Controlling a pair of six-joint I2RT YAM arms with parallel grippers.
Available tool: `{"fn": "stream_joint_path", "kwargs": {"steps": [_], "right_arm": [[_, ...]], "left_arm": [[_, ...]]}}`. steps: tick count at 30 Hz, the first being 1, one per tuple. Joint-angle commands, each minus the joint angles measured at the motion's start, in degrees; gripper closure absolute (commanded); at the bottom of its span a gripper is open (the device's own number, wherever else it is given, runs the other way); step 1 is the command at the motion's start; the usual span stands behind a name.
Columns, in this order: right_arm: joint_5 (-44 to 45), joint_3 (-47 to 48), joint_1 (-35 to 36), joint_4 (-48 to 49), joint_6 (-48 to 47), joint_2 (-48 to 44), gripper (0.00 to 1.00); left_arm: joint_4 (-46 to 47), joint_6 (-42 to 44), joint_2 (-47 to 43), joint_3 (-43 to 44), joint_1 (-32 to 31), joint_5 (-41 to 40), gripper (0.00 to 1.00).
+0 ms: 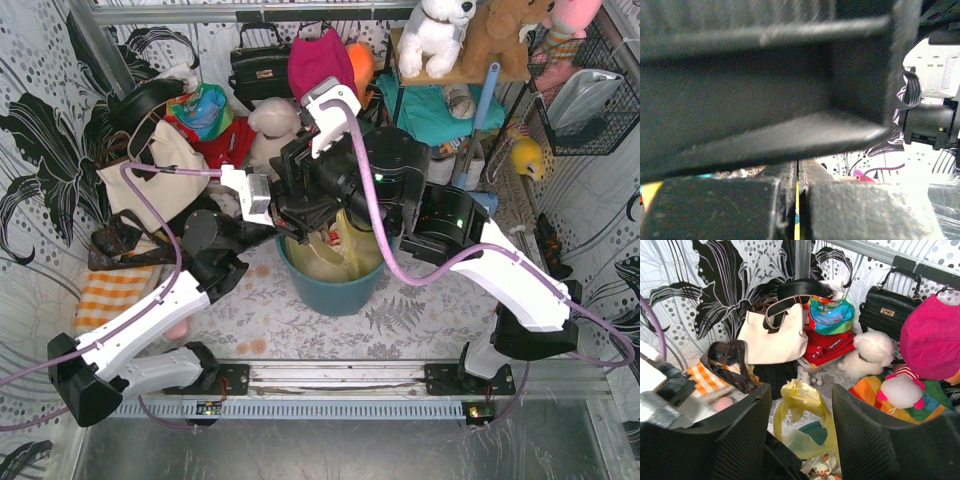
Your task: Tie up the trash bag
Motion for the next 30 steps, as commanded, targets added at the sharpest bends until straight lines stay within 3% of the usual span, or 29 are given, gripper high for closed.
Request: {"fn": "stream_joint_path", "kwargs": {"steps": [1, 7, 23, 30], "right_arm": [[3.2, 1.4, 0.6, 0.5, -1.5, 0.8, 0.49], [4.9, -0.7, 1.1, 0.1, -0.6, 0.3, 0.53], [4.3, -2.8, 1.3, 10.6, -4.1, -2.7, 0.98], [3.4, -2.3, 1.3, 13.0, -5.8, -2.5, 1.00]], "left_arm": [[-0.1, 1.2, -2.6, -1.2, 0.0, -1.6, 1.00], [-1.4, 1.4, -3.9, -2.2, 0.0, -1.9, 1.00], [-0.8, 0.9, -3.4, -1.5, 0.0, -1.3, 1.00], [-0.1, 0.6, -3.0, -1.1, 0.0, -1.2, 1.00]]}}
